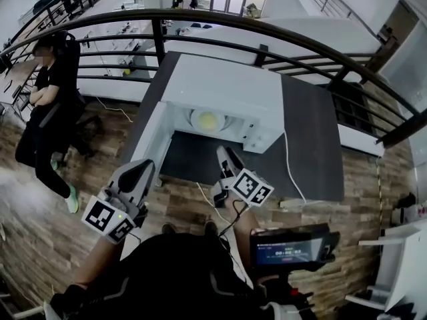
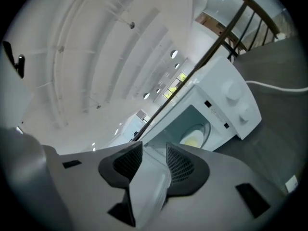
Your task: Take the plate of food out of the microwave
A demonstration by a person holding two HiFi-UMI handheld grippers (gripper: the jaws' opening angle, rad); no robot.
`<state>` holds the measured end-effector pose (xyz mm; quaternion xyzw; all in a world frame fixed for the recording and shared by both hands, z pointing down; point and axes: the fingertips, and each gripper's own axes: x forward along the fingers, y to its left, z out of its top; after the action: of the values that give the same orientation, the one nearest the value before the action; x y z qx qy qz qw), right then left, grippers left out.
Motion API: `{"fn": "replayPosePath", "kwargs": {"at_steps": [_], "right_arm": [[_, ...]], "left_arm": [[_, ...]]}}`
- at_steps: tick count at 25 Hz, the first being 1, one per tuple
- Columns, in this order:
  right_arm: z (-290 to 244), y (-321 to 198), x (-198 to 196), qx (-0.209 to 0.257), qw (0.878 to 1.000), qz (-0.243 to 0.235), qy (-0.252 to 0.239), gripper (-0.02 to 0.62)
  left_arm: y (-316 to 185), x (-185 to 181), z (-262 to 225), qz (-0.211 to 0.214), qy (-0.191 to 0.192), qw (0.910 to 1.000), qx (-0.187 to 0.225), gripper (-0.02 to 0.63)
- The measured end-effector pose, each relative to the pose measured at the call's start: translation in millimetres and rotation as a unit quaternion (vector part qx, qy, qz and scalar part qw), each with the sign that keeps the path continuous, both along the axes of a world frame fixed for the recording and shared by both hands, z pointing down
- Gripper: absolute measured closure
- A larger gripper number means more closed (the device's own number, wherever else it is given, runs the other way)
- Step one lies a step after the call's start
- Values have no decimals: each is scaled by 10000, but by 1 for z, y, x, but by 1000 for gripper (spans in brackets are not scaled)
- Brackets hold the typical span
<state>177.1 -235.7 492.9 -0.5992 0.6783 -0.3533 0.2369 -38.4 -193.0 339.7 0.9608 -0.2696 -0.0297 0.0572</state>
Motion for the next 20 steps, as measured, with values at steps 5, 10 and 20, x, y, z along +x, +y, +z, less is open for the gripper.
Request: {"fn": "replayPosePath", "kwargs": {"at_steps": [5, 10, 20], "right_arm": [[57, -41, 24, -407, 9940, 180, -1001, 431], [110, -78, 39, -785, 9818, 410, -1680, 429], [169, -118, 25, -1168, 9551, 588, -2660, 430]], "left_arm": [[-4, -6, -10, -505, -179, 9980, 328, 604], [-10, -12, 6, -874, -436, 9949, 234, 603], [-17, -14, 21, -1146, -746, 9906, 63, 603]]}}
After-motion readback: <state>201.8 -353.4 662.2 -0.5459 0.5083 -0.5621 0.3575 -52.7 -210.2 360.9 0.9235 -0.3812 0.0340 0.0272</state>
